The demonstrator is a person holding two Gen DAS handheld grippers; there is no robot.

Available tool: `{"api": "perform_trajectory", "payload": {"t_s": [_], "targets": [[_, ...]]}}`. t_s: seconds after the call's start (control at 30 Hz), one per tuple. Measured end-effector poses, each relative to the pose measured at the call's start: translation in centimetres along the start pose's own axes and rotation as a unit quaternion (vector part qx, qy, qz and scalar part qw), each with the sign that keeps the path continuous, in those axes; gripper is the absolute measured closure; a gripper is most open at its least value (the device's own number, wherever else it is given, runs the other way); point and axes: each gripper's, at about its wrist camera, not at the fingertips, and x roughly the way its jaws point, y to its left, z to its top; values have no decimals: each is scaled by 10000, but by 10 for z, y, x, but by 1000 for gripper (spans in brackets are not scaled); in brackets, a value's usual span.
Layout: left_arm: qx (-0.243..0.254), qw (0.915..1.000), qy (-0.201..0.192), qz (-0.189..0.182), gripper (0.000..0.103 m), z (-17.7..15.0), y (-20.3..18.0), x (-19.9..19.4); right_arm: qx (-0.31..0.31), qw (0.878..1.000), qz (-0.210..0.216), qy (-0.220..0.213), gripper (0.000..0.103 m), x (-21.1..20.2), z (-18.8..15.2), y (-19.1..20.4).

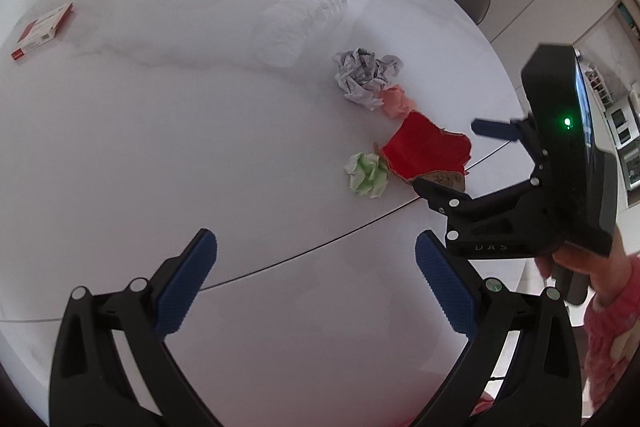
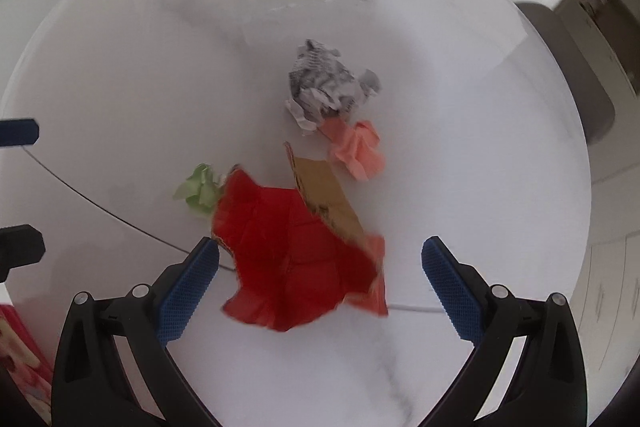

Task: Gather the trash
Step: 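Grasp the red paper with brown cardboard with the right tool while the left tool grasps the green paper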

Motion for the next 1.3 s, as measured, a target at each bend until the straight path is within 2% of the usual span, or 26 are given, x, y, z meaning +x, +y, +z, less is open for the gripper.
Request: {"api": "perform_trajectory", "payload": {"t_s": [0.07,0.13,0.17,0.33,0.5,0.57,0.6,0.67,0.8,0.87,0.9,1.1,1.3], "targets": [[60,10000,42,-35,8,2,-1,3,-99,9999,90,-19,9,0,0,-1],[149,9998,76,-86,8,6,-5,11,-71,9996,275,71,32,1,3,-7],[194,9997,75,-101,8,8,-6,13,-20,9993,363,121,38,3,4,-9],[509,9986,84,-105,8,20,-21,36,368,9964,753,102,59,-1,6,-26],[720,9973,147,10,11,26,-35,62,971,9895,1061,-125,59,-15,1,-48],[802,9965,177,130,23,26,-40,72,1242,9848,1189,-251,59,-24,-6,-58],[841,9961,226,171,24,26,-43,78,1357,9824,1248,-314,59,-29,-8,-62],[878,9954,293,257,36,24,-46,87,1574,9775,1326,-462,59,-42,-17,-72],[1075,9930,173,465,45,23,-56,93,1944,9684,1402,-696,59,-63,-41,-89],[1076,9930,165,448,61,24,-59,94,2080,9652,1377,-780,59,-72,-55,-95],[1057,9934,163,420,66,24,-60,93,2134,9643,1343,-811,59,-76,-61,-98],[1136,9931,-46,296,69,24,-67,76,2534,9552,1227,-908,59,-95,-100,-110],[1240,9920,-249,16,69,17,-83,31,3105,9402,1031,-949,59,-113,-165,-115]]}}
